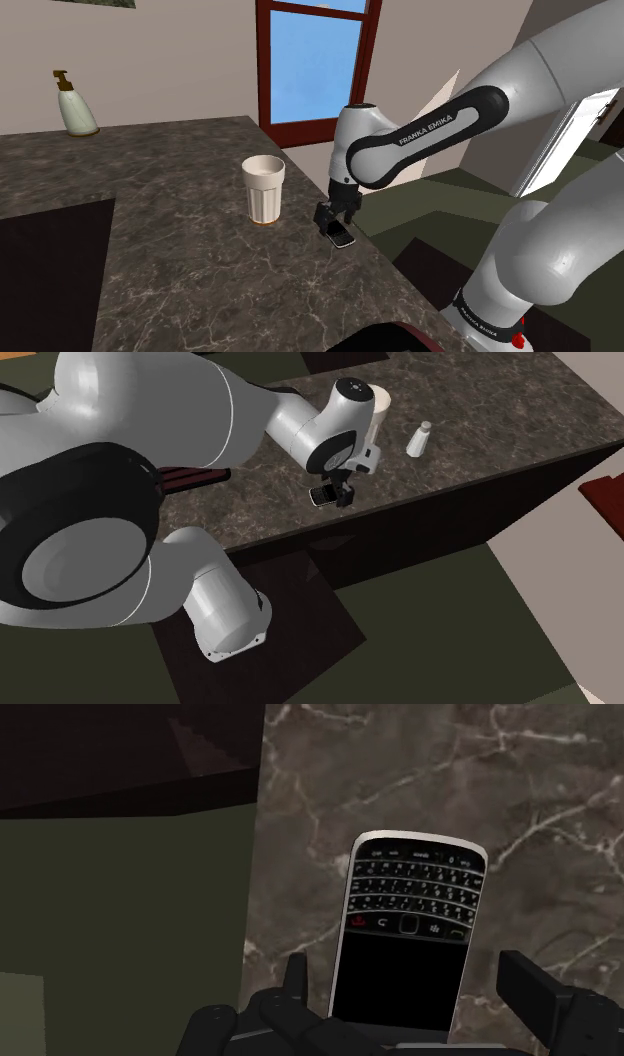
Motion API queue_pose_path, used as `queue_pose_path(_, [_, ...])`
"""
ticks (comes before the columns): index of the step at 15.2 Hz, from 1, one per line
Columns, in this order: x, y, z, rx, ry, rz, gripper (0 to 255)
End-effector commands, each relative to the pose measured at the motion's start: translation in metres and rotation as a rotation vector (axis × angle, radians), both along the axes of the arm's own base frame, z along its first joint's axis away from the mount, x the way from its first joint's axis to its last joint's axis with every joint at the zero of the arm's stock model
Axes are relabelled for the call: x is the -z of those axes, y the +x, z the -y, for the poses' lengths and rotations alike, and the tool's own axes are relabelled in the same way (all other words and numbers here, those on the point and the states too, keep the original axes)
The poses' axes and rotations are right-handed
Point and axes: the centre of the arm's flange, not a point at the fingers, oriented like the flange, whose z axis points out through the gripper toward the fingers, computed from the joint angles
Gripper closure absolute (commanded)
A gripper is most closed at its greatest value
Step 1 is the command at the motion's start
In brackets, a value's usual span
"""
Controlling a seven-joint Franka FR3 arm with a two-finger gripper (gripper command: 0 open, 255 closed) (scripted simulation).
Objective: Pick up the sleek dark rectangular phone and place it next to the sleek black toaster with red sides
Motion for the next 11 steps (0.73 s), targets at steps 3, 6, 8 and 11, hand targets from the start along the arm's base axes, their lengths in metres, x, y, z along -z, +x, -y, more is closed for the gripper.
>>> queue_pose_path(3, [0.0085,-0.0001,-0.0010,0.000,0.000,0.001,0])
queue_pose_path(6, [0.0085,-0.0001,-0.0010,0.000,0.000,0.001,0])
queue_pose_path(8, [0.0085,-0.0001,-0.0010,0.000,0.000,0.001,0])
queue_pose_path(11, [0.0086,-0.0002,-0.0012,0.000,0.000,0.001,255])
